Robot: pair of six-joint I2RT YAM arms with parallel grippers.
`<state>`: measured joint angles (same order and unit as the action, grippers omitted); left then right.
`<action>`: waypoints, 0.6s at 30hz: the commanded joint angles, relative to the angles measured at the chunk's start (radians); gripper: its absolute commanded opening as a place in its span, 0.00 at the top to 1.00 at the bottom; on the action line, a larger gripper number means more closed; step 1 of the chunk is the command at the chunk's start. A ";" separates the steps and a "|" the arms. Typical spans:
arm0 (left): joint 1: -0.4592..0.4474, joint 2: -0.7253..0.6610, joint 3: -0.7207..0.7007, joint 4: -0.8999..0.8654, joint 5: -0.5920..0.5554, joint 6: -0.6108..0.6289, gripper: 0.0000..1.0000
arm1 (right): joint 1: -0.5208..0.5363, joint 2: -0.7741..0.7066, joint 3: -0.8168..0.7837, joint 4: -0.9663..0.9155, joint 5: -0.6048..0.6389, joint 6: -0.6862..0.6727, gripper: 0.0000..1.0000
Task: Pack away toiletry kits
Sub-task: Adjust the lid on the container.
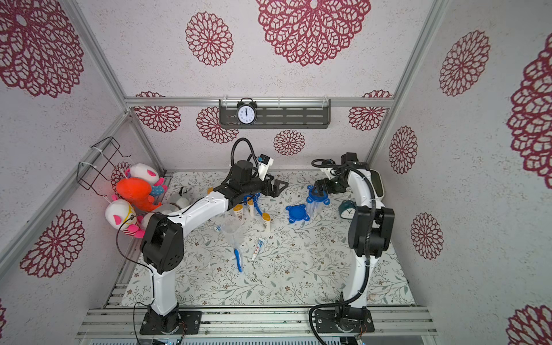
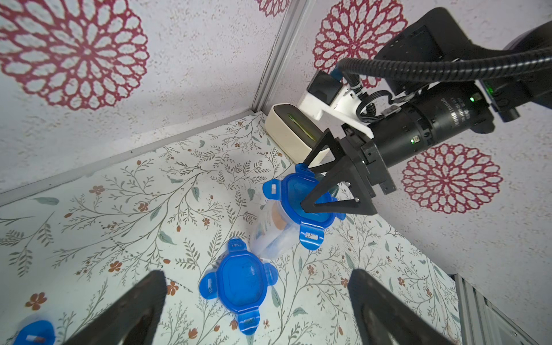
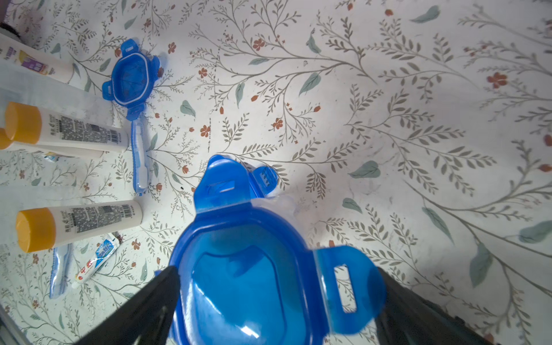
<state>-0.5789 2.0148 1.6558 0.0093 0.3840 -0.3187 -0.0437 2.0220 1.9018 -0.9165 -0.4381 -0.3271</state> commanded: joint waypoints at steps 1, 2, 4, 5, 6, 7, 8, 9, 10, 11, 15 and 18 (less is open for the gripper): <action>0.003 0.018 0.023 -0.009 0.003 -0.004 0.01 | 0.004 -0.127 -0.008 0.068 0.044 0.031 0.01; 0.004 0.019 0.023 -0.009 0.003 -0.004 0.01 | 0.004 -0.144 -0.012 0.072 0.046 0.031 0.01; 0.003 0.019 0.025 -0.008 0.003 -0.003 0.01 | 0.005 -0.166 -0.012 0.067 0.051 0.034 0.01; 0.003 0.020 0.026 -0.008 0.003 -0.005 0.01 | 0.009 -0.175 -0.013 0.061 0.056 0.034 0.01; 0.004 0.021 0.028 -0.007 0.004 -0.005 0.01 | 0.016 -0.181 -0.014 0.050 0.066 0.029 0.01; 0.003 0.020 0.028 -0.006 0.007 -0.006 0.01 | 0.028 -0.183 -0.016 0.040 0.088 0.020 0.01; 0.003 0.023 0.030 -0.005 0.008 -0.006 0.01 | 0.042 -0.183 -0.017 0.025 0.111 0.008 0.01; 0.003 0.025 0.031 -0.004 0.011 -0.007 0.01 | 0.055 -0.180 -0.018 0.012 0.134 -0.005 0.01; 0.003 0.027 0.033 -0.003 0.012 -0.008 0.01 | 0.070 -0.171 -0.017 -0.003 0.161 -0.020 0.01; 0.002 0.028 0.034 -0.005 0.014 -0.009 0.01 | 0.083 -0.162 -0.016 -0.014 0.192 -0.030 0.01; 0.002 0.027 0.033 -0.010 0.015 -0.008 0.01 | 0.106 -0.128 -0.006 -0.039 0.262 -0.058 0.01; 0.002 0.025 0.033 -0.014 0.013 -0.004 0.01 | 0.115 -0.095 0.025 -0.068 0.283 -0.069 0.01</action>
<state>-0.5789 2.0239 1.6672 0.0055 0.3882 -0.3222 0.0765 1.9072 1.8862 -0.9318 -0.2203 -0.3653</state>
